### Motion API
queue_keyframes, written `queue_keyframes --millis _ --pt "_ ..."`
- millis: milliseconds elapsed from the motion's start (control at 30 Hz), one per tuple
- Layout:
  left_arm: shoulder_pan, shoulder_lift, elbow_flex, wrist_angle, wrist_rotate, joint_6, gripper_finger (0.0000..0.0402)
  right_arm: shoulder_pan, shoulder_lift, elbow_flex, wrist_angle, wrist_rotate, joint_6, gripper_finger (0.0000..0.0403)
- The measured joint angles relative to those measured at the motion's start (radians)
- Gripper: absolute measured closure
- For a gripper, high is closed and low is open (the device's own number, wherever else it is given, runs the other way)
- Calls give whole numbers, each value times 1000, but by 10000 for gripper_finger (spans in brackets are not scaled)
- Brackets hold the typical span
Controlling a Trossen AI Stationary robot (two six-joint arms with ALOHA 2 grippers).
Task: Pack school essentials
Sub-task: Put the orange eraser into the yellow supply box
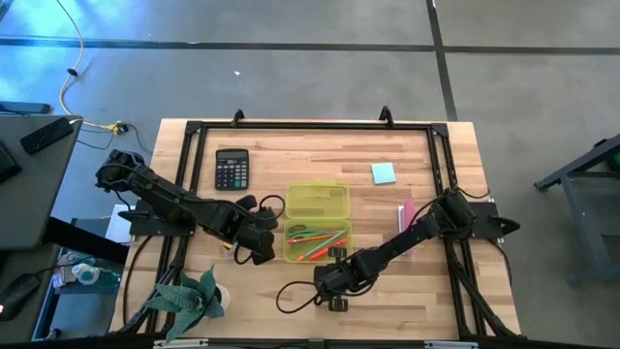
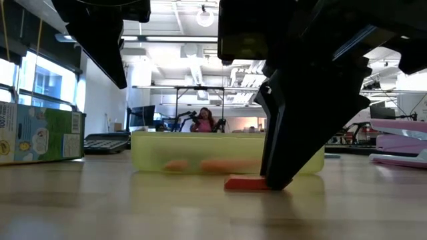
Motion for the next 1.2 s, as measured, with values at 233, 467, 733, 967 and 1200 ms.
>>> queue_keyframes --millis 233,467,733,967,1200 --pt "0 0 0 0 0 24 316 1 -1 0 0 -1 1 348" --pt "0 0 0 -1 0 24 316 17 -40 -6 -21 -23 3 348" --pt "0 0 0 -1 0 24 316 41 -115 -6 -26 47 -12 348" --pt "0 0 0 0 0 24 316 41 -210 -4 -124 237 -46 348" --pt "0 0 0 0 1 24 316 -3 -278 -1 -224 405 -72 347"
